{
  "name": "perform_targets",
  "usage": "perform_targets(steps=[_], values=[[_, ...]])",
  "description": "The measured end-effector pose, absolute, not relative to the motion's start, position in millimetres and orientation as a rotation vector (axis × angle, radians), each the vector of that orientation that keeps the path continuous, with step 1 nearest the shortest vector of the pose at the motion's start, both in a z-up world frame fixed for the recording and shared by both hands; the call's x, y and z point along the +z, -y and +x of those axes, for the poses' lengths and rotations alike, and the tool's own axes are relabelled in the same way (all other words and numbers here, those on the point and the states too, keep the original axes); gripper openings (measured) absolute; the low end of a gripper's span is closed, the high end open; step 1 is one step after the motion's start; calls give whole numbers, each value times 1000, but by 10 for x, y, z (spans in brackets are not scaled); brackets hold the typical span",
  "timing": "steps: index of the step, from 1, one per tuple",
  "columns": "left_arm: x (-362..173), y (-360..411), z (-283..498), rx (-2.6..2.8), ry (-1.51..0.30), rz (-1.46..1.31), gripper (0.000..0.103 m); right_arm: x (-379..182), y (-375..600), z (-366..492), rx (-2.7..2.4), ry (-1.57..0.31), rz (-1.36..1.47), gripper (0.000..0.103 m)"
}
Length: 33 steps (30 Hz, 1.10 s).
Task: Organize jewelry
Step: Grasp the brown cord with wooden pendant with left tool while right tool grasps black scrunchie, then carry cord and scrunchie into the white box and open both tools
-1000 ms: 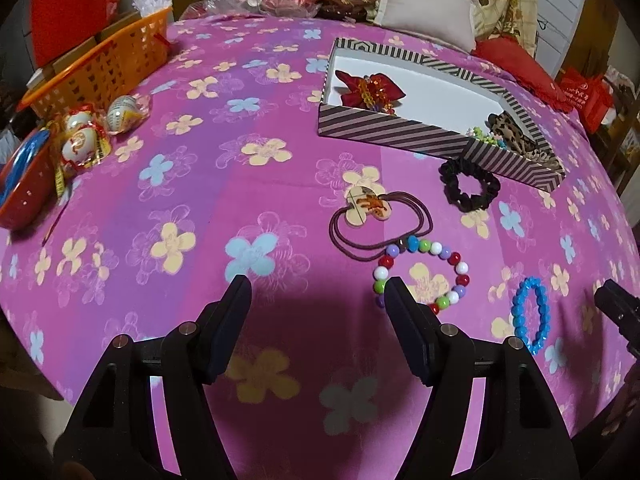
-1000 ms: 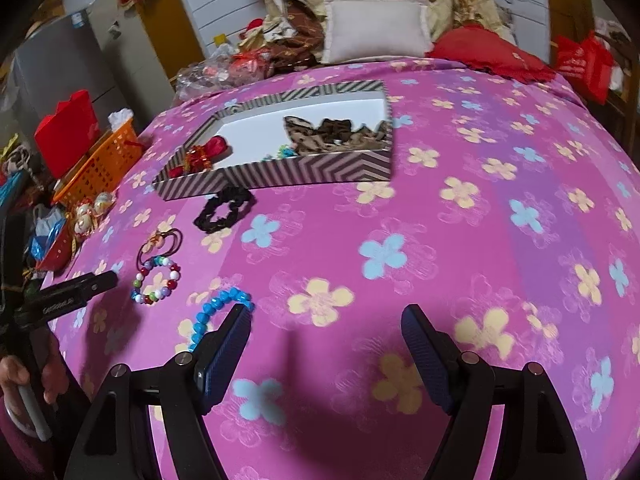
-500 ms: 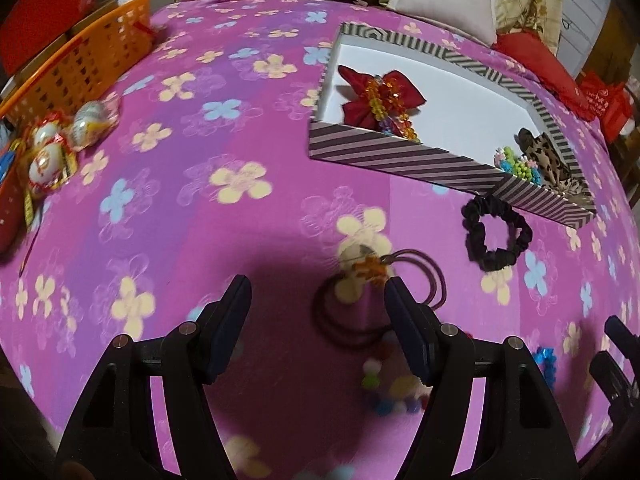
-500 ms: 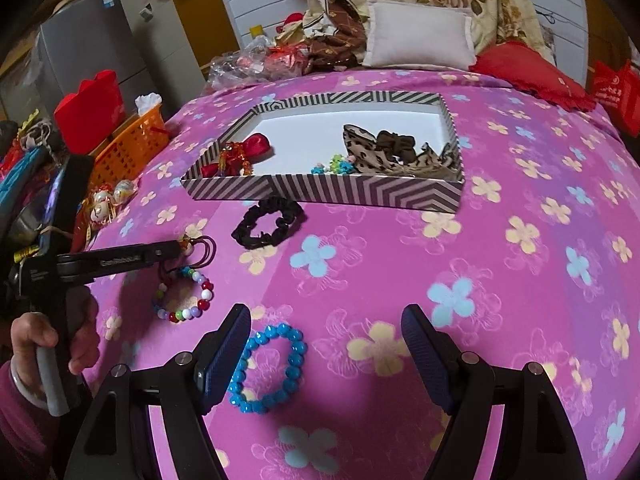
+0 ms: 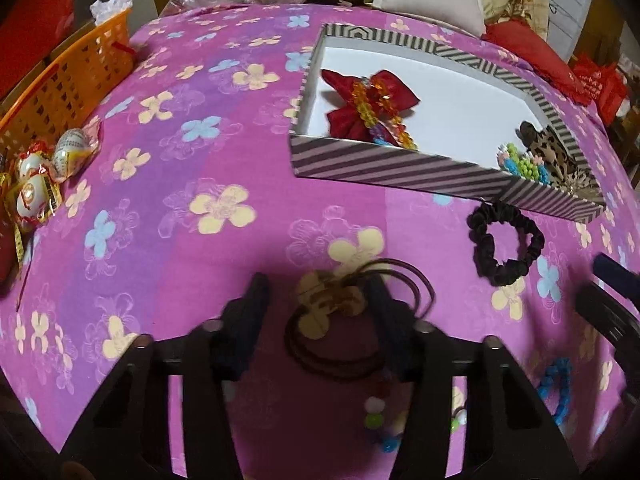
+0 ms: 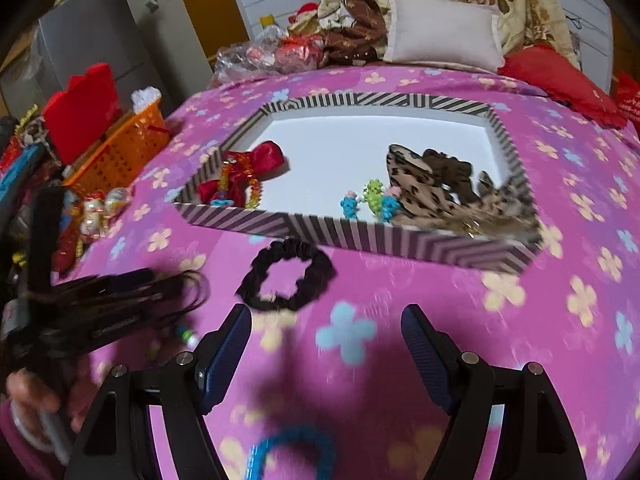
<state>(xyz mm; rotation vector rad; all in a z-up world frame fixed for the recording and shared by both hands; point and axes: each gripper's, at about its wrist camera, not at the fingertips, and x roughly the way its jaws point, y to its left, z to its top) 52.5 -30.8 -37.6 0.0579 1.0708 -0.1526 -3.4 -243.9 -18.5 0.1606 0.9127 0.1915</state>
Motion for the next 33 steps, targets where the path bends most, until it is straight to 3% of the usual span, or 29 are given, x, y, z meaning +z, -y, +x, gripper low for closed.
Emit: perform_targets(steps=[5, 7, 9, 11, 17, 19, 20, 21, 33], values=[[-357, 201, 534, -206, -1085, -1, 43, -317, 2337, 267, 193, -942, 162, 55], [-358, 221, 525, -220, -1082, 12, 47, -386, 2288, 325, 190, -956, 137, 46], [-362, 259, 506, -235, -1080, 26, 57, -387, 2245, 318, 185, -934, 91, 34], [-360, 308, 480, -256, -1080, 43, 58, -394, 2234, 291, 194, -931, 69, 22], [-374, 349, 481, -243, -1062, 55, 59, -412, 2289, 215, 205, -924, 66, 13], [-372, 323, 482, -237, -1057, 51, 52, -416, 2314, 197, 208, -921, 70, 12], [-371, 311, 480, -220, -1053, 64, 39, -411, 2323, 187, 209, -919, 74, 11], [-371, 293, 482, -206, -1050, 75, 35, -403, 2328, 178, 210, -916, 78, 10], [-176, 137, 338, -266, -1028, -4, 35, -23, 2375, -49, 231, -828, 81, 9]])
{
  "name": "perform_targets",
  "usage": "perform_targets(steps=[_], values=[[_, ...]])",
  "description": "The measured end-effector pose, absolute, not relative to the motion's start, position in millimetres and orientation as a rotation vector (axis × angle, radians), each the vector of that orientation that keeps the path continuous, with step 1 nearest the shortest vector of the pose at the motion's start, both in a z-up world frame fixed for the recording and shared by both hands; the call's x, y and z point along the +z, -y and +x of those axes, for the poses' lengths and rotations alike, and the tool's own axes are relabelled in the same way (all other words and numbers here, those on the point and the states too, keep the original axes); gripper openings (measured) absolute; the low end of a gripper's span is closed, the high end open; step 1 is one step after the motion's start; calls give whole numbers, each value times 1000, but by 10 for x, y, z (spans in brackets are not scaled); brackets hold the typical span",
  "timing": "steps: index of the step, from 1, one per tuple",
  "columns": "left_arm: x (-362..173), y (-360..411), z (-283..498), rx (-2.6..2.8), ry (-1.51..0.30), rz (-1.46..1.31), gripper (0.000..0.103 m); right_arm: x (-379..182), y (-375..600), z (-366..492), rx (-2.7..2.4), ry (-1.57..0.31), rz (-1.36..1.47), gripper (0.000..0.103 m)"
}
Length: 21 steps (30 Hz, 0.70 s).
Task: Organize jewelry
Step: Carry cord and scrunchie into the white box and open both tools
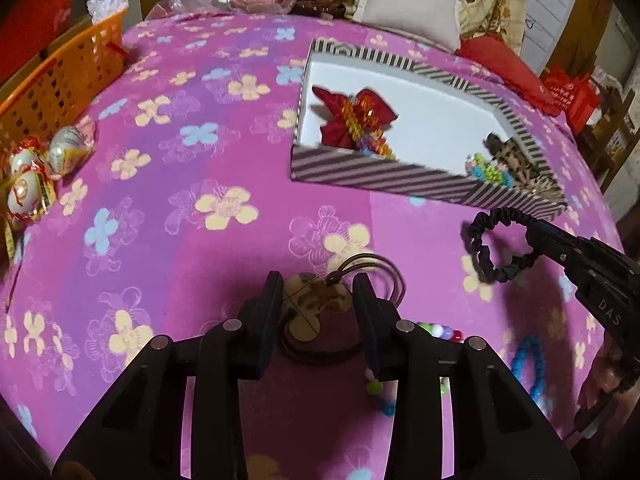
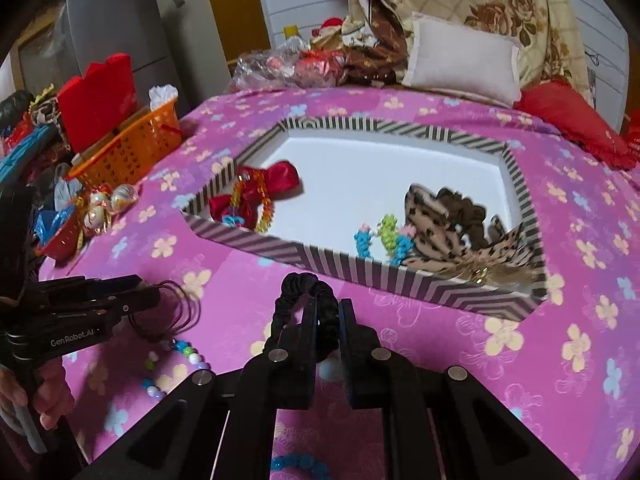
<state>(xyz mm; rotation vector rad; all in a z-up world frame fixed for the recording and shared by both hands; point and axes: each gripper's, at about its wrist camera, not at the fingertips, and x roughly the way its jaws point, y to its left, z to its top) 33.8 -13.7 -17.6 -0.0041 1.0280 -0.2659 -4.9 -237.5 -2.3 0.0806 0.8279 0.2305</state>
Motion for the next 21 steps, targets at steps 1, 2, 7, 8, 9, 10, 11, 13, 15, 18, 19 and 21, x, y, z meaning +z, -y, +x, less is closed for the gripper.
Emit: perform_targets(steps=[1, 2, 7, 8, 9, 10, 11, 13, 15, 18, 19, 21], values=[[-124, 127, 319, -266, -1019, -9, 35, 12, 2388, -56, 231, -822, 84, 9], [-100, 124, 315, -268, -1015, -11, 35, 40, 2398, -56, 232, -819, 87, 9], [60, 93, 313, -265, -988, -26, 35, 157, 2416, -71, 223, -803, 85, 9], [90, 87, 318, -261, -983, -29, 35, 168, 2414, -73, 223, -802, 83, 9], [106, 86, 328, -257, -981, -30, 35, 177, 2411, -72, 223, -801, 83, 9], [130, 82, 335, -252, -977, -33, 35, 189, 2410, -75, 223, -800, 84, 9], [152, 82, 341, -248, -975, -33, 35, 198, 2409, -76, 224, -799, 85, 9], [185, 92, 351, -244, -969, -29, 35, 221, 2413, -77, 225, -797, 86, 9], [216, 111, 352, -244, -964, -25, 35, 249, 2423, -83, 224, -792, 89, 9], [250, 148, 354, -244, -957, -14, 35, 284, 2463, -90, 222, -787, 105, 9], [266, 169, 359, -244, -955, -10, 35, 295, 2478, -88, 220, -786, 111, 9], [291, 195, 369, -244, -951, -7, 35, 325, 2512, -79, 215, -781, 120, 9]])
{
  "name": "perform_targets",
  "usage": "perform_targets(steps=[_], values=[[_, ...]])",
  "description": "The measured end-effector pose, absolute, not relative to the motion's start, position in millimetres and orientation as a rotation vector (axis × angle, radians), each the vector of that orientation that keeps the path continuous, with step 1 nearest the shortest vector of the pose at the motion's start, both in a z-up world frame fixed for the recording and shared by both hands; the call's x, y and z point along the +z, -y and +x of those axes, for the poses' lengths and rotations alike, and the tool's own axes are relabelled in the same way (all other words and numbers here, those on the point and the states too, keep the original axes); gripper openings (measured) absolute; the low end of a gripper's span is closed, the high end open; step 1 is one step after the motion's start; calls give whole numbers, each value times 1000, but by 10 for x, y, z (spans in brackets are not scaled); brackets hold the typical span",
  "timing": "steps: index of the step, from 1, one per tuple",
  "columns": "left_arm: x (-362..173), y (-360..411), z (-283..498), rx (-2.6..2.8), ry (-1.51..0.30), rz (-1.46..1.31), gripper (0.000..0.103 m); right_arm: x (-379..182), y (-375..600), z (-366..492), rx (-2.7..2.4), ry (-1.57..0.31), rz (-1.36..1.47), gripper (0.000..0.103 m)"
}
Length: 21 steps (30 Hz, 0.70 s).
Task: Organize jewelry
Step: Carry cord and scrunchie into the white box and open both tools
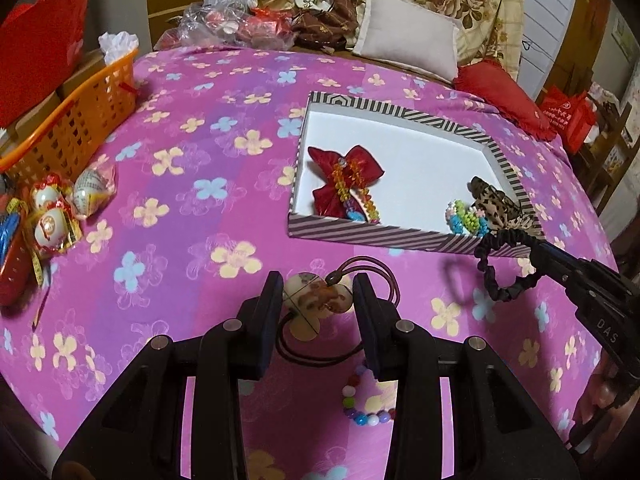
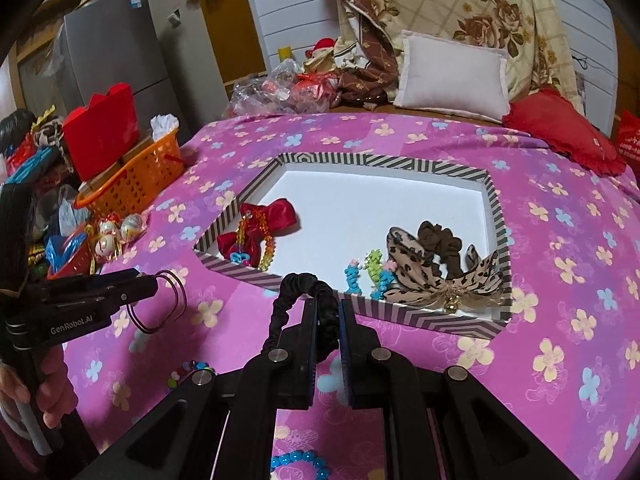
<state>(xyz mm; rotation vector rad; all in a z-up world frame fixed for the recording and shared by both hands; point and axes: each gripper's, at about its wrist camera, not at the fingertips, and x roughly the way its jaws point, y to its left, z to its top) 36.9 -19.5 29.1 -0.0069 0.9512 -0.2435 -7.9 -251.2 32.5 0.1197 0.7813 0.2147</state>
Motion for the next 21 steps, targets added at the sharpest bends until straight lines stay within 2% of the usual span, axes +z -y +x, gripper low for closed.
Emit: perform_targets(steps=[21], values=[[418, 695, 770, -244, -919, 88, 35, 458, 2823, 249, 182, -760, 194, 9]])
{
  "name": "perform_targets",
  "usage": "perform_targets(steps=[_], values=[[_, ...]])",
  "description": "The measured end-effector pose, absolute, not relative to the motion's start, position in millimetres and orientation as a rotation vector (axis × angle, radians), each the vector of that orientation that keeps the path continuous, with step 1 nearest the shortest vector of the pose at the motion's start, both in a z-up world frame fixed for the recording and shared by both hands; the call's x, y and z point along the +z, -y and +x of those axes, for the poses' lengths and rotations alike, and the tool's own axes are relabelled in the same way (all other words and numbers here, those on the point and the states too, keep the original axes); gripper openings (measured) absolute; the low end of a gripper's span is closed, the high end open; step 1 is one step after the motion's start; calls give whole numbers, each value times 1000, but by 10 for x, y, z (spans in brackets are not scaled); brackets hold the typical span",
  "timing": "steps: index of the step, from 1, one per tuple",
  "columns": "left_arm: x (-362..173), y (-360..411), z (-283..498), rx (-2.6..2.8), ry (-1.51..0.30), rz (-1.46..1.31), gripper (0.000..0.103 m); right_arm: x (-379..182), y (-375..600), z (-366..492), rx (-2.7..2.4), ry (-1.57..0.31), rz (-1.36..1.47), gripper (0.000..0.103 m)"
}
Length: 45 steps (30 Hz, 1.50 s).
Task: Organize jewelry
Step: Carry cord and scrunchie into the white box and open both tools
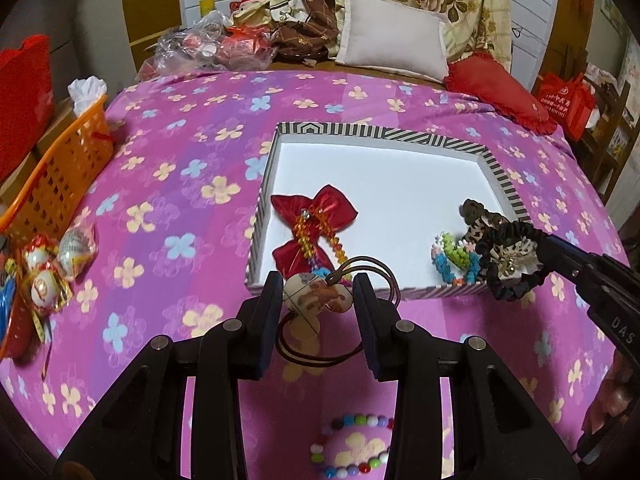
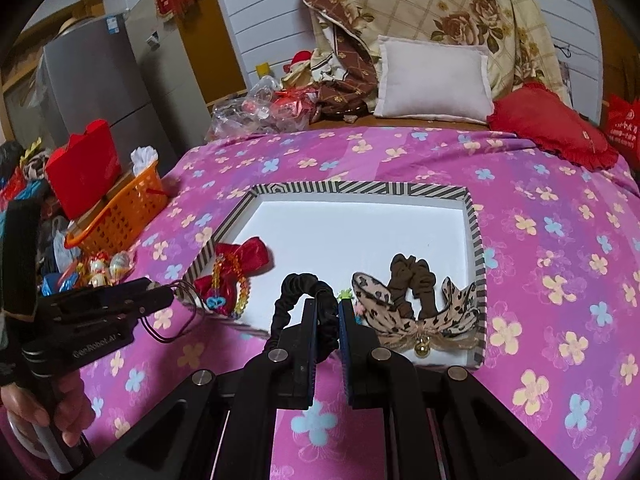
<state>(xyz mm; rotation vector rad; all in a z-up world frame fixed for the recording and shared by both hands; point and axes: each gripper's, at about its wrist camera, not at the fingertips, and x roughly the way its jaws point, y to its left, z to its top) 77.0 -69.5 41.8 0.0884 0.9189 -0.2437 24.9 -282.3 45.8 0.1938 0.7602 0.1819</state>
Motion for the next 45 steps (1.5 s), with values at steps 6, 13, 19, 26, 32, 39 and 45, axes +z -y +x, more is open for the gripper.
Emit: perform_targets(steps=[6, 13, 19, 26, 32, 39, 45], values=[[356, 781, 948, -233, -931, 86, 35, 410, 2836, 416, 181, -772, 207, 9], [271, 886, 1172, -250, -965, 51, 35, 296, 2827, 581, 180, -794, 209, 9], [141, 965, 1349, -258, -1011, 9, 35, 127, 2828, 743, 180, -836, 222, 9], [-69, 1024, 1490, -218, -1049, 19, 35, -101, 2814, 840, 130, -886, 165, 9], [-197, 1065, 1575, -192, -1058, 38, 35, -164, 2866, 819, 109, -919, 172, 10], [-135, 1070, 1459, -214, -1041, 56, 55, -70, 2903, 657, 105, -888, 193, 38], [100, 1018, 1188, -223, -966, 91, 66, 101, 2898, 394, 117, -855, 198, 38]])
